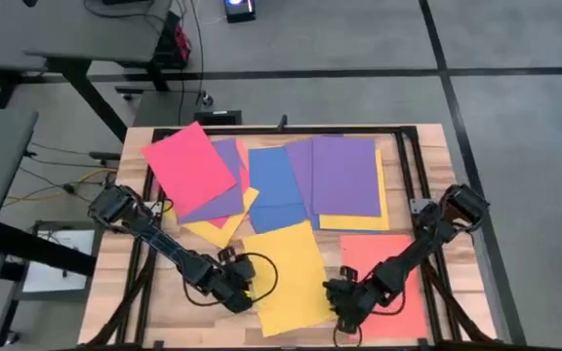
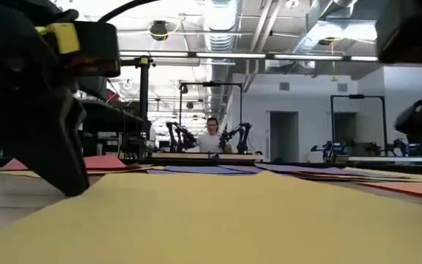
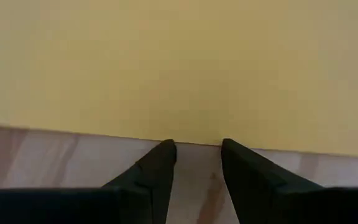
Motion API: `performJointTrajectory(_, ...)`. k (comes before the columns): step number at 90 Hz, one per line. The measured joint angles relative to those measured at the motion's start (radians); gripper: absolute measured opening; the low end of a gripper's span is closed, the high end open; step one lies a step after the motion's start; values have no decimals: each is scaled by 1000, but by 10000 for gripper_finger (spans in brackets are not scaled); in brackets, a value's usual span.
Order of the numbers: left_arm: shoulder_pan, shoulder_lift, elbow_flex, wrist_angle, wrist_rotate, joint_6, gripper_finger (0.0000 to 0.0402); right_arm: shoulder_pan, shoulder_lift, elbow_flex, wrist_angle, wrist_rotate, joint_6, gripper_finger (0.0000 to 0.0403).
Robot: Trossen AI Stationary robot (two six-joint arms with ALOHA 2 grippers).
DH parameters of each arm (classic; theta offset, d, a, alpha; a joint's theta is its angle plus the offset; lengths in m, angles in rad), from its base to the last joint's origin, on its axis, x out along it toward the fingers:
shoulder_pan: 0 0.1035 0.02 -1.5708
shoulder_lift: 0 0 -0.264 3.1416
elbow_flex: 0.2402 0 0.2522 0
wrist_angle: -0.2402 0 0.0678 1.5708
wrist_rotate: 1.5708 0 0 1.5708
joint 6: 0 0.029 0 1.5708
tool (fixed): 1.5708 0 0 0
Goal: Organize paper
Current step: Put the yellow paper to the bottom center of the table
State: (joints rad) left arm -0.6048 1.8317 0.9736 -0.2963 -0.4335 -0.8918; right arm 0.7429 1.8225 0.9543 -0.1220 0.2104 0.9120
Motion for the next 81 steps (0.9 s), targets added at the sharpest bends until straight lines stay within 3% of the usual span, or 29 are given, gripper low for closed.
performJointTrajectory(14,14,-2,0,-6,-18,17,118,10,0,0,36,3,-39,136)
performJointTrajectory(28,27,-45,75,-240,-47,-34,118,9,-10,0,18,3,-58,136)
performJointTrajectory(37,5,-74,123,-242,-74,-55,118,-1,-10,0,21,5,-102,136)
performJointTrajectory(61,1,-21,45,64,-69,-1,118,-58,-1,2,-37,85,-142,137)
performJointTrajectory(81,38,20,17,97,-53,42,118,-42,10,2,-52,86,-94,137)
